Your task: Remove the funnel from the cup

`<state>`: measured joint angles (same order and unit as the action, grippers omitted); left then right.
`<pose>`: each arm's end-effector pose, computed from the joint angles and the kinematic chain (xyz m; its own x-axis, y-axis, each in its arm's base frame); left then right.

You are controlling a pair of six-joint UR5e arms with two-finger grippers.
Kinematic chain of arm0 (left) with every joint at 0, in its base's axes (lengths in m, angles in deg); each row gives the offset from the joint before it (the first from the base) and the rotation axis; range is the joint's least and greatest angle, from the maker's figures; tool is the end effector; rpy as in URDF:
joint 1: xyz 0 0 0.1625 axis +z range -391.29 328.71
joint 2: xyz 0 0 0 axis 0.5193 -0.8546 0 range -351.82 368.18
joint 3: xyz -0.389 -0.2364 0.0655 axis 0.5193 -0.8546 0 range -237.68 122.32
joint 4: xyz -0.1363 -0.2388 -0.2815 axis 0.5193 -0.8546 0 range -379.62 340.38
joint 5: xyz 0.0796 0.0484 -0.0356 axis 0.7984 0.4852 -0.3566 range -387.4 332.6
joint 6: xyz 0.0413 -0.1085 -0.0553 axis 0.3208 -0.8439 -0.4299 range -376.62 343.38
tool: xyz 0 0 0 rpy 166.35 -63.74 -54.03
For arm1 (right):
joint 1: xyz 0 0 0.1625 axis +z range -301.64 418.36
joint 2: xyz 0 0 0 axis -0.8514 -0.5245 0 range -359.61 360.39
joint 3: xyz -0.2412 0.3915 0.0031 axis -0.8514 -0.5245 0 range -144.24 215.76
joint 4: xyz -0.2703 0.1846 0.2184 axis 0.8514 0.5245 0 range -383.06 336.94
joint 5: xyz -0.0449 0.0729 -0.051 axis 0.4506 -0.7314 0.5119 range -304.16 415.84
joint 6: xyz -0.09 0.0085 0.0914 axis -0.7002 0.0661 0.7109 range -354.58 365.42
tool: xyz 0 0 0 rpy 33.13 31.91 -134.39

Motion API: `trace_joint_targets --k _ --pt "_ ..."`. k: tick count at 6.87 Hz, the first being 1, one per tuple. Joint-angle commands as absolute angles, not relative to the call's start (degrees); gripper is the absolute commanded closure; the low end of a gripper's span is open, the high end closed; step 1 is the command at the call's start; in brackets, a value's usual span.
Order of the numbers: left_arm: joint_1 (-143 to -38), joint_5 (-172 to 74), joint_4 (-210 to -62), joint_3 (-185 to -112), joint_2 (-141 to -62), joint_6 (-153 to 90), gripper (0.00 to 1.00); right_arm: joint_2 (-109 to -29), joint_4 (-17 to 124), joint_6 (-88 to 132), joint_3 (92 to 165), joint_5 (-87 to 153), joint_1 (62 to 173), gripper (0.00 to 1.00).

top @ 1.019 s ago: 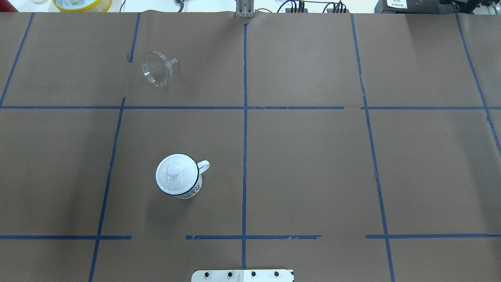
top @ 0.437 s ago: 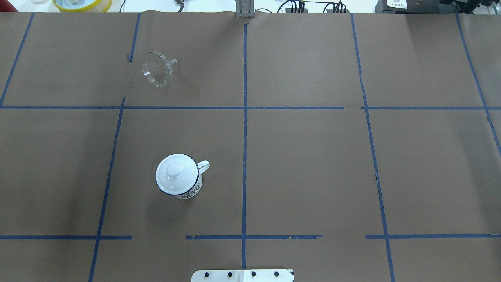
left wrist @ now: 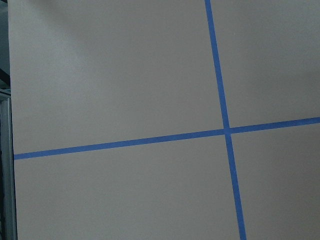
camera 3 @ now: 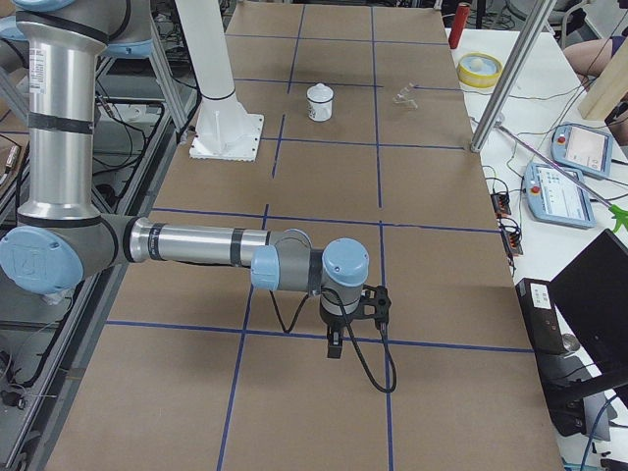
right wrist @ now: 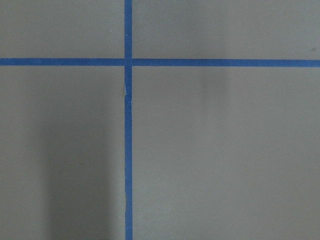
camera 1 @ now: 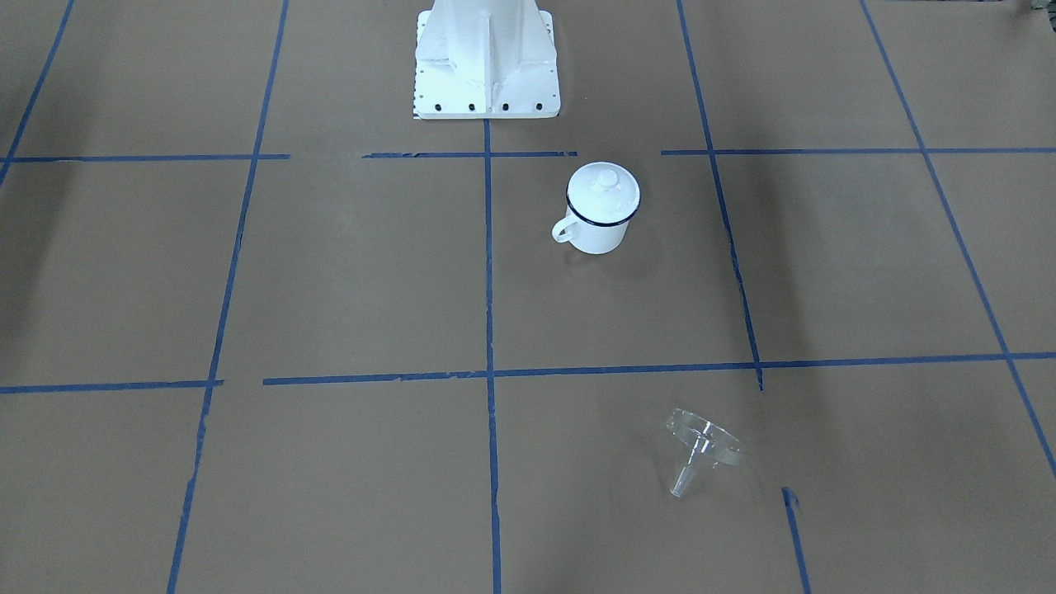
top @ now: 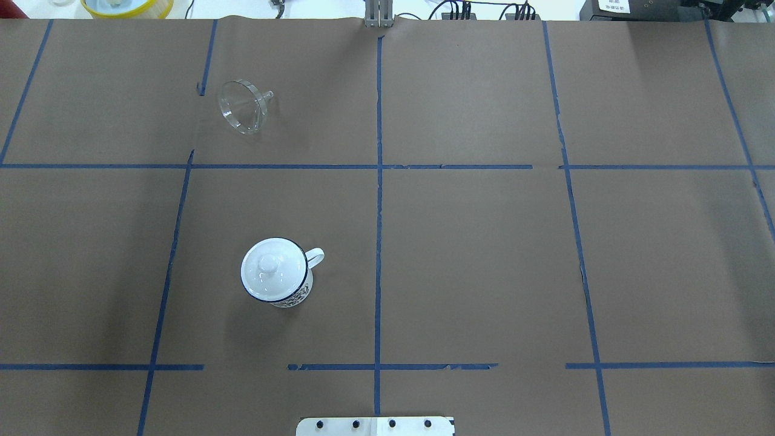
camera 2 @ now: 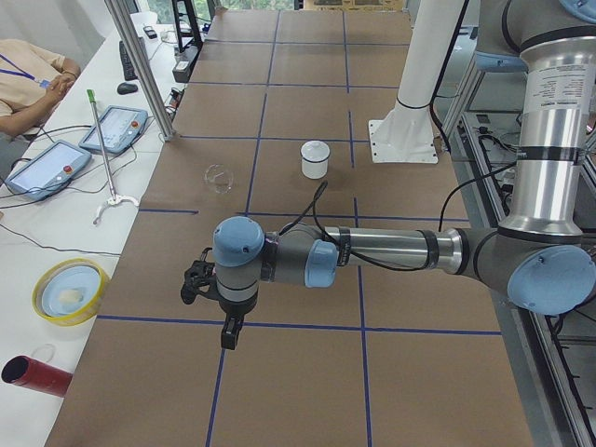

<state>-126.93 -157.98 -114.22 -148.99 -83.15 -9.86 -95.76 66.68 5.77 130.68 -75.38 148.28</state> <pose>-0.0978 -0.4846 0.6894 0.7701 0.1232 -0.6260 0.0069 0.9795 0.2014 0.0480 -0.4190 0.7260 0.7522 0.0161 0.6587 -0.0030 0.9998 -0.0210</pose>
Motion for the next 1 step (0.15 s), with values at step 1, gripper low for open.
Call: trace_joint_targets --k 1 --pt "-126.82 -159.05 -114.19 -149.35 -83.40 -9.85 0.00 -95.76 66.68 5.78 130.68 -75.38 148.27 0.00"
